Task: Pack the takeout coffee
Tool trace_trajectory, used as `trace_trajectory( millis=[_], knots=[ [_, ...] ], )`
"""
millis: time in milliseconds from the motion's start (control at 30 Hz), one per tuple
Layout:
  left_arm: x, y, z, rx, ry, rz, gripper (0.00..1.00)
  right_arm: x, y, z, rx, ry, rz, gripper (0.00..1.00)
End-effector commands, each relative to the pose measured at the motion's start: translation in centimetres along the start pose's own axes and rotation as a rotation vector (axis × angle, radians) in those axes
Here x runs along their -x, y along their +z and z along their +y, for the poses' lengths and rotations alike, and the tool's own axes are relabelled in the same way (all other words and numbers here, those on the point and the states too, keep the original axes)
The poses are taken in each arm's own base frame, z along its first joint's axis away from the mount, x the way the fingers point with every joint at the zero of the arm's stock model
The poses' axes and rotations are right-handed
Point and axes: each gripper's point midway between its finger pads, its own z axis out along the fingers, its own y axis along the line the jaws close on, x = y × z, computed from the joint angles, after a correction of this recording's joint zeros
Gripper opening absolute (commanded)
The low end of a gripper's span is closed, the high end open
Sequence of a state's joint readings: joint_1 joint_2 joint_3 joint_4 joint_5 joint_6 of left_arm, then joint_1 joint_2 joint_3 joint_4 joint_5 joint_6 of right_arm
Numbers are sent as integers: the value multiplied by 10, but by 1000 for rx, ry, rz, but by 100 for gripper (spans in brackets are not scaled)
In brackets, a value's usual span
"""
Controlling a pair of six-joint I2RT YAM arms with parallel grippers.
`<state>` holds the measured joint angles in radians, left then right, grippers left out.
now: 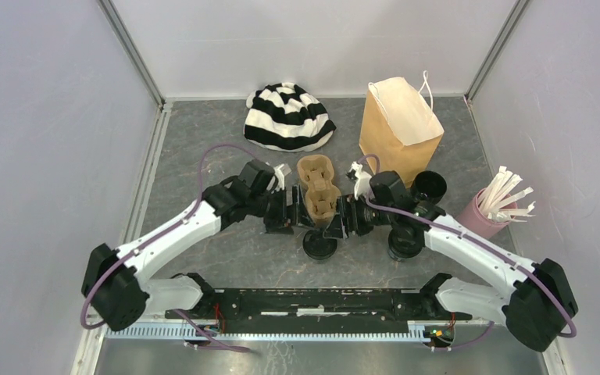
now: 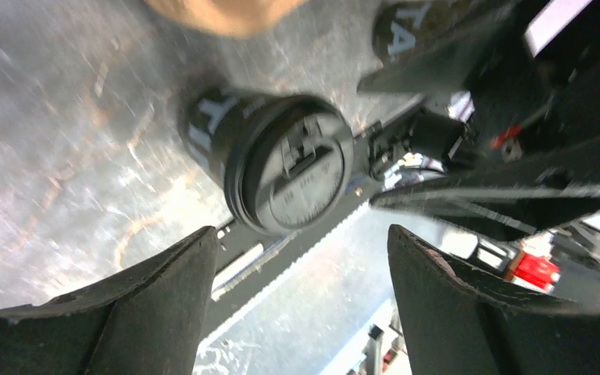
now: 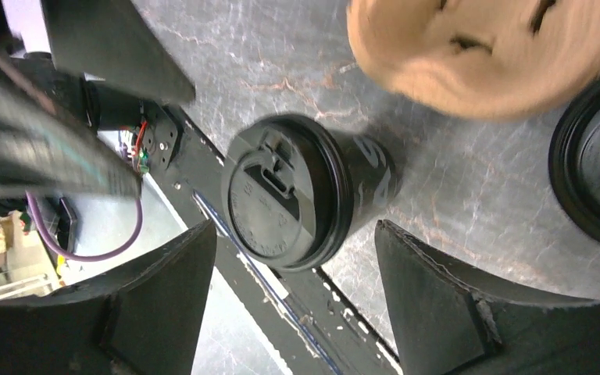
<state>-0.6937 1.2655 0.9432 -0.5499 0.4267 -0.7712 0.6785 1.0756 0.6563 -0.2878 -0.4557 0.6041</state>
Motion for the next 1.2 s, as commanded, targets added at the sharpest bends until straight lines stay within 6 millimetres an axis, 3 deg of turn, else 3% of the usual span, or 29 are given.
trace_trajectory(
  millis=[0, 133, 267, 400, 667, 867, 1167],
  knots=[
    [-35, -9, -11, -73, -125, 55, 84, 28, -1, 15, 42, -130, 15, 82],
    [-51, -6, -16, -106, -163, 68, 83, 29, 9, 7, 34, -220, 139, 82],
    [-65, 6, -18, -125, -183, 99, 84, 29, 16, 8, 78, -253, 191, 73],
    [-66, 16, -15, -107, -181, 97, 81, 30, 20, 5, 107, -246, 191, 63],
    [-66, 34, 8, -28, -185, 76, 64, 29, 27, 2, 156, -206, 181, 56],
    [-73, 40, 30, 50, -184, 86, 55, 16, 33, -9, 148, -191, 202, 51],
    [-93, 44, 75, 203, -196, 116, 48, -11, 35, -57, -32, -165, 221, 45]
  ],
)
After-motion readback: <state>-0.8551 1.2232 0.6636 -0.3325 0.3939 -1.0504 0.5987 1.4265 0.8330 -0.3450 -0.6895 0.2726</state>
